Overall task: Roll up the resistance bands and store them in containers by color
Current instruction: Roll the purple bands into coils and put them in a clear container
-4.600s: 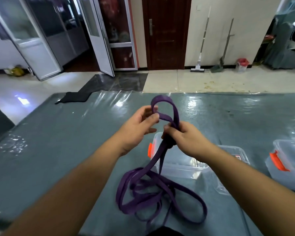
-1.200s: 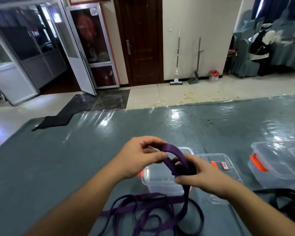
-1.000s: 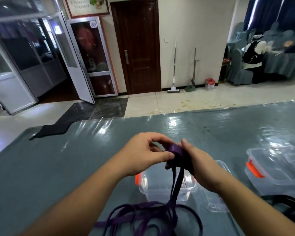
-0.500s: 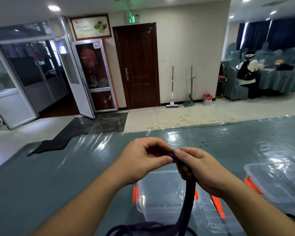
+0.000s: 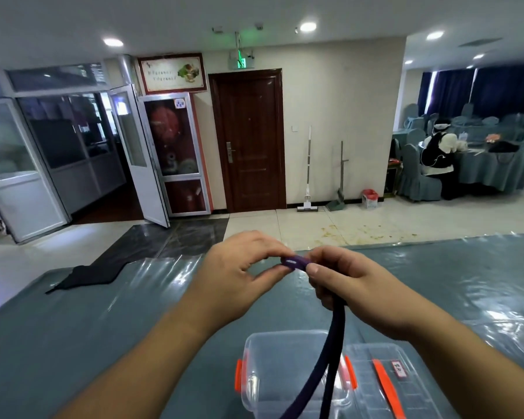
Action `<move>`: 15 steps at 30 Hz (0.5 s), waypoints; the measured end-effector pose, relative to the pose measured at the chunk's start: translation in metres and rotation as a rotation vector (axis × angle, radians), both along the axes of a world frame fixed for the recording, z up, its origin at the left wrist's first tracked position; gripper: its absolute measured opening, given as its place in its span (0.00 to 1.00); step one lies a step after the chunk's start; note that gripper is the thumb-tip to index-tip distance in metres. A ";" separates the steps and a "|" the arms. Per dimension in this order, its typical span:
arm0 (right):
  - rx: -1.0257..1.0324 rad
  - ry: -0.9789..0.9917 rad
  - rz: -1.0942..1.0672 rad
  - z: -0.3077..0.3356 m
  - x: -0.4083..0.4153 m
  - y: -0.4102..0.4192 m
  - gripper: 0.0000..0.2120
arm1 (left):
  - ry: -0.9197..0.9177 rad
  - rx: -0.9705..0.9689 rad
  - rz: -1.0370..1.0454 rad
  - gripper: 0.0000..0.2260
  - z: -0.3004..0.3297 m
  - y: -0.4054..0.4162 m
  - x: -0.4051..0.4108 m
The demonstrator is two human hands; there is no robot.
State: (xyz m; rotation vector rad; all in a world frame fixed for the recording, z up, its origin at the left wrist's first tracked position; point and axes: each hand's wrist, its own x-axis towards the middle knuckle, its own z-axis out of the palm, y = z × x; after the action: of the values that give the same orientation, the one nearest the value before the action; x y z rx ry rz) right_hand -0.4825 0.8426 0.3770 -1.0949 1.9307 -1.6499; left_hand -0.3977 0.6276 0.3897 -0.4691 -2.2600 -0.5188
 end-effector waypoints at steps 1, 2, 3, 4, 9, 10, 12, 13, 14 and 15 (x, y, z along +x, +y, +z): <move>-0.003 0.032 0.005 0.002 0.000 -0.002 0.06 | 0.030 -0.022 0.010 0.09 0.004 -0.002 0.000; -0.005 0.066 -0.002 0.004 0.001 -0.003 0.06 | 0.063 -0.036 0.025 0.08 0.008 -0.003 -0.001; -0.015 0.090 -0.019 0.005 0.001 -0.006 0.06 | 0.101 -0.044 0.048 0.07 0.009 -0.003 -0.002; -0.040 0.094 -0.044 0.006 0.001 -0.009 0.07 | 0.144 -0.046 0.079 0.07 0.009 -0.002 -0.002; -0.240 -0.038 -0.107 0.007 0.004 -0.024 0.11 | 0.293 0.120 0.158 0.06 -0.007 0.016 -0.009; -0.279 -0.090 -0.100 0.008 0.005 -0.026 0.12 | 0.289 0.144 0.150 0.07 -0.010 0.018 -0.011; -0.332 -0.155 -0.114 0.010 0.005 -0.029 0.12 | 0.257 0.135 0.129 0.09 -0.013 0.020 -0.012; -0.346 -0.176 -0.127 0.012 0.005 -0.029 0.12 | 0.229 0.123 0.115 0.09 -0.014 0.021 -0.012; -0.357 -0.199 -0.133 0.013 0.004 -0.028 0.12 | 0.207 0.111 0.104 0.10 -0.014 0.021 -0.011; -0.362 -0.223 -0.131 0.014 0.004 -0.028 0.12 | 0.194 0.101 0.092 0.10 -0.012 0.019 -0.011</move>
State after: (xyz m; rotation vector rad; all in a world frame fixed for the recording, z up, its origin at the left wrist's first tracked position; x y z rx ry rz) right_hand -0.4784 0.8150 0.3914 -0.8725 1.6327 -2.1540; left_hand -0.4086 0.6464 0.3773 -0.3471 -2.0492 -0.5150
